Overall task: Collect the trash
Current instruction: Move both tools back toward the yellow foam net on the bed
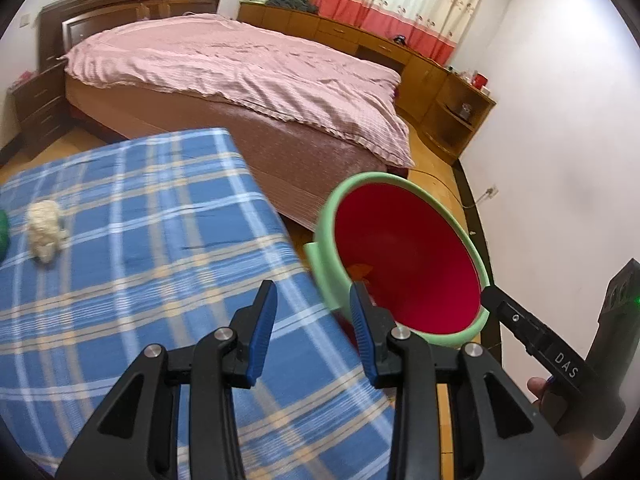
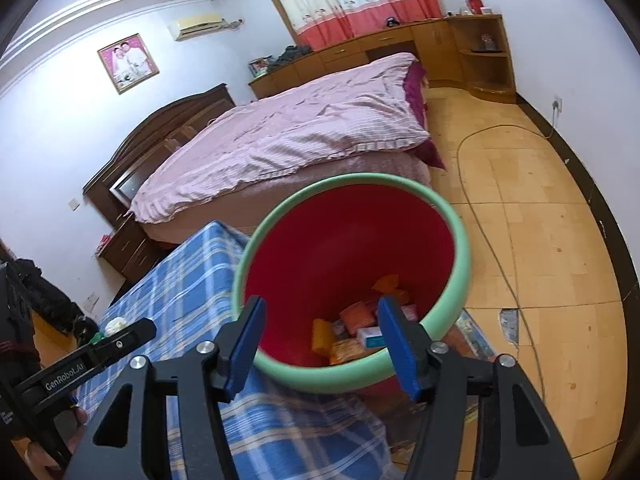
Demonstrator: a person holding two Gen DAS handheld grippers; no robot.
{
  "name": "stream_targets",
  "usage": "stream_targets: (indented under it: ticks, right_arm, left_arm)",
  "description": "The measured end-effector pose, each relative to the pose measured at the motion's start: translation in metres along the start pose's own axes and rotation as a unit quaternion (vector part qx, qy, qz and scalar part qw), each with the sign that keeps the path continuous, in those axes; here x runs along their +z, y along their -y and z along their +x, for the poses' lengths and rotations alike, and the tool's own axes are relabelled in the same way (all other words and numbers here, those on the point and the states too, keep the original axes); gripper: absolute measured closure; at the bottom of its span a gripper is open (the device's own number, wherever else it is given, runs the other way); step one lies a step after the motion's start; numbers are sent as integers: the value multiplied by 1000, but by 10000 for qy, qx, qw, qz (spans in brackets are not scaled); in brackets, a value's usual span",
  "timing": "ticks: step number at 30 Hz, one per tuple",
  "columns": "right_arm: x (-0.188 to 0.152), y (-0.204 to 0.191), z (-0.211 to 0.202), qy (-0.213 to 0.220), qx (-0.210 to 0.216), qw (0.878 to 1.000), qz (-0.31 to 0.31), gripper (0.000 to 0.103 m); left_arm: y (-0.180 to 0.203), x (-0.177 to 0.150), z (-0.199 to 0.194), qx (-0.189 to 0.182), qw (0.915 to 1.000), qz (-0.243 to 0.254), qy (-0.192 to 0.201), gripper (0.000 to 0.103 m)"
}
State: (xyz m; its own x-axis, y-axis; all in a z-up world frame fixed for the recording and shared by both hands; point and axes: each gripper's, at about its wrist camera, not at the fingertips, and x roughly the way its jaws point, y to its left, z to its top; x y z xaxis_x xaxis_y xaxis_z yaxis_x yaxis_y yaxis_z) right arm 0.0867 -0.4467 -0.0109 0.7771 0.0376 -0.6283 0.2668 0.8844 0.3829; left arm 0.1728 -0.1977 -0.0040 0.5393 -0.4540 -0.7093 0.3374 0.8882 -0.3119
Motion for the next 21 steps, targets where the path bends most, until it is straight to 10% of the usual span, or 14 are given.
stream_targets:
  ticks: [21]
  right_arm:
    - [-47, -90, -34, -167, 620, 9962, -587, 36]
  left_arm:
    - [-105, -31, -116, 1177, 9923, -351, 152, 65]
